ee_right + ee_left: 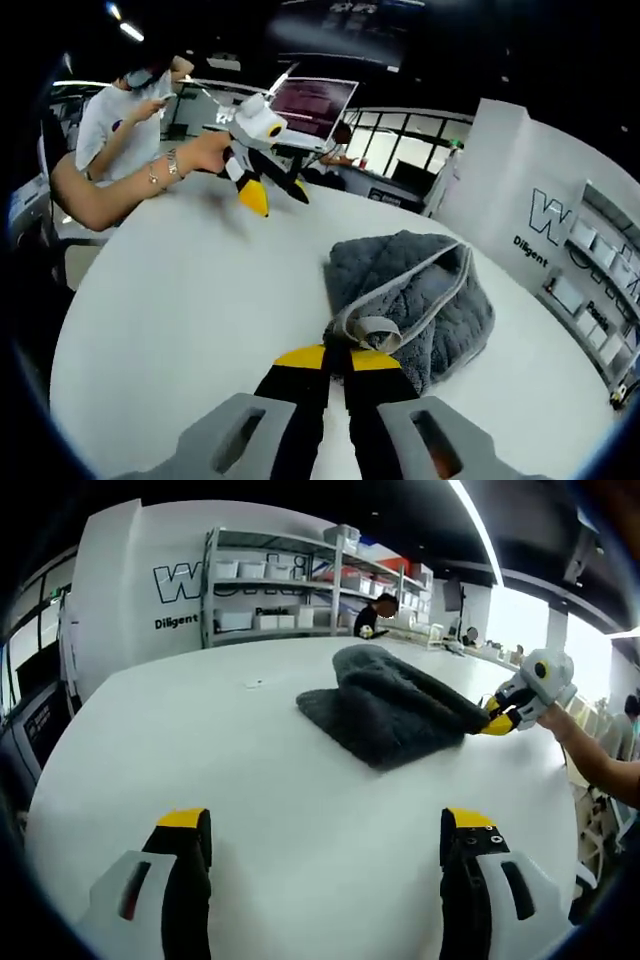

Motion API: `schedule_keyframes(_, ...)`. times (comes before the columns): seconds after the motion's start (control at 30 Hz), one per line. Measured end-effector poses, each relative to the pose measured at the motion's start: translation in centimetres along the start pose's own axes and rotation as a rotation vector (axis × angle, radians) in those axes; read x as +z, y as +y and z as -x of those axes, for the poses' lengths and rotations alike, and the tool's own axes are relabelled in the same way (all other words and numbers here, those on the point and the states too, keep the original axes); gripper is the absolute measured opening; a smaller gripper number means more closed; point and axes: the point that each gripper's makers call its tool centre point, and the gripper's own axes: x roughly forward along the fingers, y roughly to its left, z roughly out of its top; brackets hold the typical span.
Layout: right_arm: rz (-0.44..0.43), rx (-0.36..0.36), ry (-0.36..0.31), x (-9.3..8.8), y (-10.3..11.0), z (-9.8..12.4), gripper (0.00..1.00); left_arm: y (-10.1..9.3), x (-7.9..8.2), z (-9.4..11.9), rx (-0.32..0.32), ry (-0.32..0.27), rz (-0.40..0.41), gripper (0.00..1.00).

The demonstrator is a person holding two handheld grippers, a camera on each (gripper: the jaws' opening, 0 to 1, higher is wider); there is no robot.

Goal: Open the folded towel by lifting each exposed corner and separating the folded layers until the towel lies flat within the target outline without major curled edges

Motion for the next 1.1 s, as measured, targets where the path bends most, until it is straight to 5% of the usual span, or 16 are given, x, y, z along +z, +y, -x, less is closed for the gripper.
schedule_keyframes(0.67,-0.185,0.041,0.07,-2.0,1.1,-0.5,0.03,0.3,-0.3,-0.1,0.013,0.011,0.003,0.93)
schedule_keyframes(0.8,-0.161,0.042,0.054,-1.8,1.3,-0.2,0.07,0.2,-0.3,-0.1,0.013,0.014,0.002,0.93)
schedule_keyframes(1.1,-0.076,-0.112,-0.041,0.7,0.0,2.1,0.28,0.2,-0.4,-0.1,0.013,0.018,0.003,0.93)
